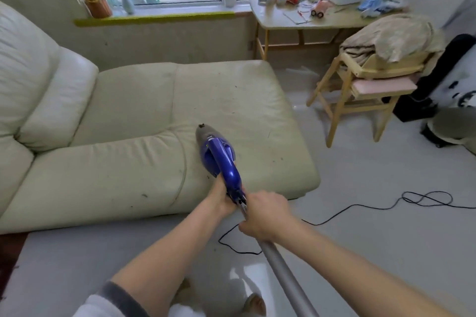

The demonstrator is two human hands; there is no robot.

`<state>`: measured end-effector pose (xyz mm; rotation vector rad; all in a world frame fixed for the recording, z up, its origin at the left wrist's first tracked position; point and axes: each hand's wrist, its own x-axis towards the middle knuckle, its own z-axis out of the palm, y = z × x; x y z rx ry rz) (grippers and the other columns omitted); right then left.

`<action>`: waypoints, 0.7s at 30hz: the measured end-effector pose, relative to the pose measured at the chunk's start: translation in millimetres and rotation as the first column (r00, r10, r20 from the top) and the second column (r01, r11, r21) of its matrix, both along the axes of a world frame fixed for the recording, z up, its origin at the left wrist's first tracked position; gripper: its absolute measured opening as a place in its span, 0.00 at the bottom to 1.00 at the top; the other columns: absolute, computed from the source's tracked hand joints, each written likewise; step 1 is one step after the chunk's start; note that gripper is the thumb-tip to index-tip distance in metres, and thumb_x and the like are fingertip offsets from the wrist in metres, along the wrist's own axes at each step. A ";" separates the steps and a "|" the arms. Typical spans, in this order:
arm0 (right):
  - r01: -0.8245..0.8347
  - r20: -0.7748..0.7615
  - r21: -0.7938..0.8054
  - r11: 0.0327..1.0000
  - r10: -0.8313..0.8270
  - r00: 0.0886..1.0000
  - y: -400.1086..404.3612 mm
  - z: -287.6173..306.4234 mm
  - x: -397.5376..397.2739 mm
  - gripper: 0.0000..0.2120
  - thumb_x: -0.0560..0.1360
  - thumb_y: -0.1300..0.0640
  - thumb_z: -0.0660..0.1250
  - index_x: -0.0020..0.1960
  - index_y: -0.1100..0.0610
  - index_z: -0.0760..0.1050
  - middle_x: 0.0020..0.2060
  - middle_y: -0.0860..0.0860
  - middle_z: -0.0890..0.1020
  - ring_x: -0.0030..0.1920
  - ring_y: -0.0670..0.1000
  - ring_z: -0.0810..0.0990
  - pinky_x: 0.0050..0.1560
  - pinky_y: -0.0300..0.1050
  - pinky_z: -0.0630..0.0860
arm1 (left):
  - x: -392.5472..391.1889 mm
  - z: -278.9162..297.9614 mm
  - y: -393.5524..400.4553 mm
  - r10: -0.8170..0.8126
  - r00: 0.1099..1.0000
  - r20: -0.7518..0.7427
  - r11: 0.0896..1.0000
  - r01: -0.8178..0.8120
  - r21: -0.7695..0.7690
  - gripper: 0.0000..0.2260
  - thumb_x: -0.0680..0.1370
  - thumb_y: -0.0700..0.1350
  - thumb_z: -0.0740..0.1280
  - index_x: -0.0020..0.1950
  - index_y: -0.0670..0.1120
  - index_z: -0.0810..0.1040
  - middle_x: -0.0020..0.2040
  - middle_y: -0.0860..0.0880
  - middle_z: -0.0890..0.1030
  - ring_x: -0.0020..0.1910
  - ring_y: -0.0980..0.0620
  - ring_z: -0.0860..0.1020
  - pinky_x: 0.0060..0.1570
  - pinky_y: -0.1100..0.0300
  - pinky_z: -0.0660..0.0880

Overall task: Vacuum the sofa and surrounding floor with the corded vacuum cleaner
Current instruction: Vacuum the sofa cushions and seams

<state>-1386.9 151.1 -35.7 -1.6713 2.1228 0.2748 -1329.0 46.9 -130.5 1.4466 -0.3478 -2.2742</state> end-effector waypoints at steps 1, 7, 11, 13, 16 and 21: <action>0.007 0.051 0.043 0.999 -0.009 0.999 -0.7 -3.7 -4.8 0.10 0.72 0.50 0.66 0.50 0.53 0.73 0.44 0.51 0.80 0.43 0.55 0.79 0.37 0.41 0.68 | 1.2 -1.1 5.0 0.011 1.000 0.025 1.000 -0.011 -0.004 0.17 0.76 0.55 0.67 0.35 0.46 0.68 0.29 0.47 0.66 0.27 0.51 0.67 0.25 0.65 0.67; 0.283 0.652 0.421 0.862 -0.504 0.567 0.6 -38.4 -26.4 0.05 0.72 0.60 0.68 0.46 0.60 0.73 0.37 0.55 0.81 0.35 0.51 0.79 0.32 0.38 0.74 | 14.1 2.5 36.2 -0.057 0.997 0.053 0.998 0.057 0.007 0.13 0.76 0.47 0.67 0.35 0.42 0.71 0.27 0.44 0.72 0.26 0.49 0.71 0.30 0.59 0.71; 0.285 0.691 0.448 0.847 -0.530 0.492 14.7 -43.1 -3.0 0.05 0.75 0.67 0.61 0.47 0.59 0.66 0.36 0.55 0.78 0.34 0.51 0.82 0.35 0.41 0.78 | 43.3 11.9 29.8 -0.182 0.974 0.138 0.978 0.193 -0.074 0.08 0.76 0.44 0.65 0.38 0.43 0.74 0.31 0.45 0.76 0.28 0.48 0.75 0.35 0.58 0.73; 0.288 0.650 0.412 0.865 -0.500 0.572 20.7 -40.7 8.4 0.04 0.76 0.66 0.60 0.48 0.59 0.66 0.36 0.55 0.78 0.31 0.48 0.81 0.36 0.41 0.79 | 67.2 18.1 11.6 -0.125 0.956 0.264 0.980 0.161 -0.120 0.05 0.74 0.42 0.62 0.38 0.45 0.70 0.33 0.47 0.70 0.30 0.51 0.68 0.34 0.59 0.68; 0.214 0.503 0.340 0.916 -0.369 0.781 23.4 -35.6 30.7 0.04 0.76 0.62 0.60 0.50 0.60 0.70 0.42 0.56 0.78 0.39 0.53 0.80 0.45 0.47 0.79 | 89.6 38.6 -7.5 0.040 0.972 0.234 0.982 0.005 -0.190 0.07 0.79 0.42 0.60 0.42 0.41 0.71 0.37 0.43 0.72 0.34 0.49 0.72 0.33 0.59 0.73; 0.015 0.209 0.280 0.960 -0.077 0.975 25.5 -22.8 78.6 0.03 0.75 0.62 0.59 0.47 0.60 0.70 0.50 0.58 0.80 0.46 0.57 0.77 0.43 0.42 0.70 | 94.4 46.4 16.5 -0.068 0.973 0.222 0.976 0.111 -0.186 0.08 0.79 0.43 0.66 0.42 0.41 0.72 0.34 0.43 0.75 0.25 0.50 0.75 0.23 0.64 0.75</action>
